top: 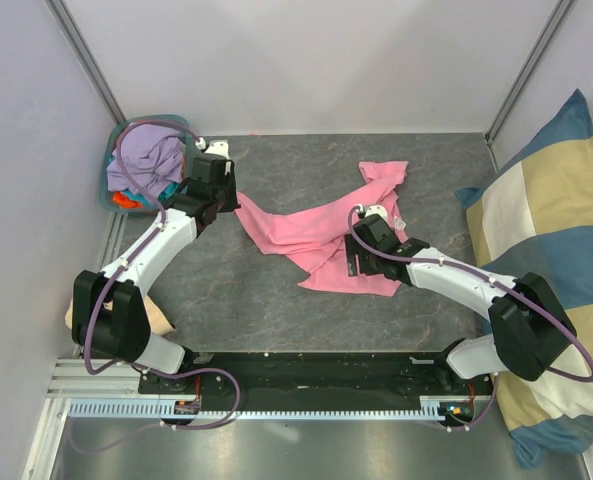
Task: Fold and stack the t-shirts
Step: Flatten the tshirt out
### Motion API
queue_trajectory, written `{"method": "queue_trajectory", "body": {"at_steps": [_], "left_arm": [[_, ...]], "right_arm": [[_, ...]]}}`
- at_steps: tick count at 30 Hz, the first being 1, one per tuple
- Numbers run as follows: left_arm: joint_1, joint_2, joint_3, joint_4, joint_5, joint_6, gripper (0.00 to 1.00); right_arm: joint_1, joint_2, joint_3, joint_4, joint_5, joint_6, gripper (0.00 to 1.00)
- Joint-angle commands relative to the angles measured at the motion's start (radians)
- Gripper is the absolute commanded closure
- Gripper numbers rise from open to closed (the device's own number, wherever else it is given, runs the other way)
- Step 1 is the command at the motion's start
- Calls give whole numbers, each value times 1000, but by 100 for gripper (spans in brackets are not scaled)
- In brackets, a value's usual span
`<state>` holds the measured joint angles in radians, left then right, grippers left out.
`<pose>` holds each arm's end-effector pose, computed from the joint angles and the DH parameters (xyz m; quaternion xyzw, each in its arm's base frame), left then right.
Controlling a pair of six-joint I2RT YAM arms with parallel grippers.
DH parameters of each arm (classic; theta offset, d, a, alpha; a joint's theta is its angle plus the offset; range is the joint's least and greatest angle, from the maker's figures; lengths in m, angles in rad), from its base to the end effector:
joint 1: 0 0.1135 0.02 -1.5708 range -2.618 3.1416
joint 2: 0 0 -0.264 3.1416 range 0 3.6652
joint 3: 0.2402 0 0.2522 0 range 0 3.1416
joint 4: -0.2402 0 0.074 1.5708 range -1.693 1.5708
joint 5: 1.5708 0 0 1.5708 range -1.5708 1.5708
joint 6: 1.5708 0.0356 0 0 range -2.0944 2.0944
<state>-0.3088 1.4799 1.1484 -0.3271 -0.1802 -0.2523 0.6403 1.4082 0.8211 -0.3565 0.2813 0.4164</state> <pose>0.3196 -0.0953 0.2867 -0.0144 0.8949 -0.0438 0.4439 0.2288 0.1581 0.2007 -0.0622 0.9408 0.0388 0.3310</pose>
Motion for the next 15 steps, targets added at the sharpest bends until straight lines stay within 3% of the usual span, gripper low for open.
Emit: {"method": "queue_trajectory", "body": {"at_steps": [1,6,12,15], "left_arm": [[5,-30,-4,42,7,4,98],[4,-40,-10,42,2,8,98],[7,-46,-22,42,-4,13,98],[7,-49,-29,40,-4,10,98]], "right_arm": [[27,23,-23,-12,-2,44,22],[51,116,-27,-16,-24,45,25],[65,167,-25,-9,-16,61,40],[65,178,-25,-9,-19,61,53]]}}
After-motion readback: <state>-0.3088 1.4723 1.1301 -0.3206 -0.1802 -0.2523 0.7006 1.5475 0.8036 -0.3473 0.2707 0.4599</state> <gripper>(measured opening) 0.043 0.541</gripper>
